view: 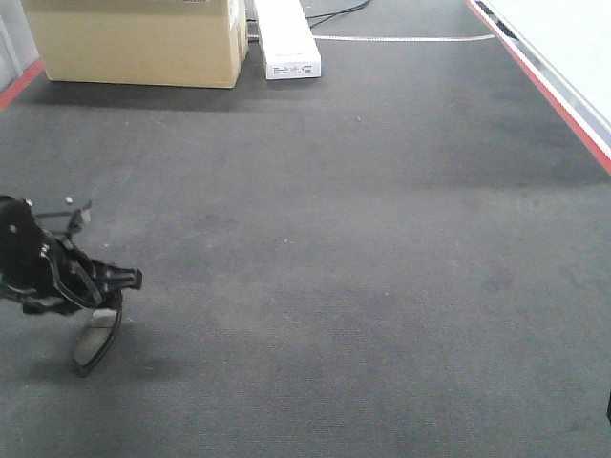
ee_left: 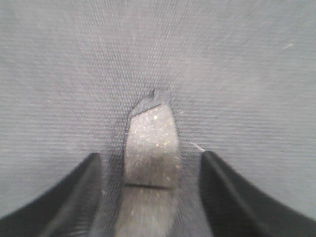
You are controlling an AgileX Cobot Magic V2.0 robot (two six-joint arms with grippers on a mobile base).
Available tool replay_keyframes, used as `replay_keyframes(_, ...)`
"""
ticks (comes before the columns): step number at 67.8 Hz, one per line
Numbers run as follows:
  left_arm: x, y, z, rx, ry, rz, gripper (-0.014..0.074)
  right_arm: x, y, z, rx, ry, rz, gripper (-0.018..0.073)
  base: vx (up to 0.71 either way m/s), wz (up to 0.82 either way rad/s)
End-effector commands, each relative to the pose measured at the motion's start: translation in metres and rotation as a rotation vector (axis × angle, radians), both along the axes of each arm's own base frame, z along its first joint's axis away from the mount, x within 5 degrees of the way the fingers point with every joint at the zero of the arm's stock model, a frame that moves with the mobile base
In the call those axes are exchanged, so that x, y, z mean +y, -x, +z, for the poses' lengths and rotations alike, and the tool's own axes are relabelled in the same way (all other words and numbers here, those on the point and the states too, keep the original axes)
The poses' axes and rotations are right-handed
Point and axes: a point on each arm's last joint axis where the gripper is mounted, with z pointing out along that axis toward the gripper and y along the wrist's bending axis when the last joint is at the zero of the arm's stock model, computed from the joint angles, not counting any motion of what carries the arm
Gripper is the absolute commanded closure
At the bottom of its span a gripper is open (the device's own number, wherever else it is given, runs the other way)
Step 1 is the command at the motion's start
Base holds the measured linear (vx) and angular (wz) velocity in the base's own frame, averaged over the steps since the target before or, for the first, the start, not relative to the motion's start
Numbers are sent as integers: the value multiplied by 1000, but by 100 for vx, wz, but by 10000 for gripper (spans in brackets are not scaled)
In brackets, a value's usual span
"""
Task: Move and align brake pads A on conveyor
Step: 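Lower the left gripper's brake pad toward the conveyor belt, then open the left gripper to release the pad and lift away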
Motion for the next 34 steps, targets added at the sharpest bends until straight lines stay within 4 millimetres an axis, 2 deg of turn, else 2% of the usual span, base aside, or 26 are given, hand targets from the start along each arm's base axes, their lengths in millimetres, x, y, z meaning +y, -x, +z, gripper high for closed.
replay_keyframes(1, 0, 6, 48, -148, 3, -10, 146, 0, -3, 17, -110, -10, -3, 566, 0, 0)
replay_keyframes(10, 3, 29, 82, -252, 9, -13, 147, 0, -3, 17, -110, -10, -3, 566, 0, 0)
replay_keyframes(18, 7, 64, 113, -391, 13, -28, 147, 0, -3, 17, -110, -10, -3, 566, 0, 0)
replay_keyframes(25, 10, 97, 127, -489, 20, -28, 147, 0, -3, 17, -110, -10, -3, 566, 0, 0)
replay_keyframes(34, 15, 141, 133, -608, 30, -26, 147, 0, -3, 17, -110, -10, -3, 566, 0, 0)
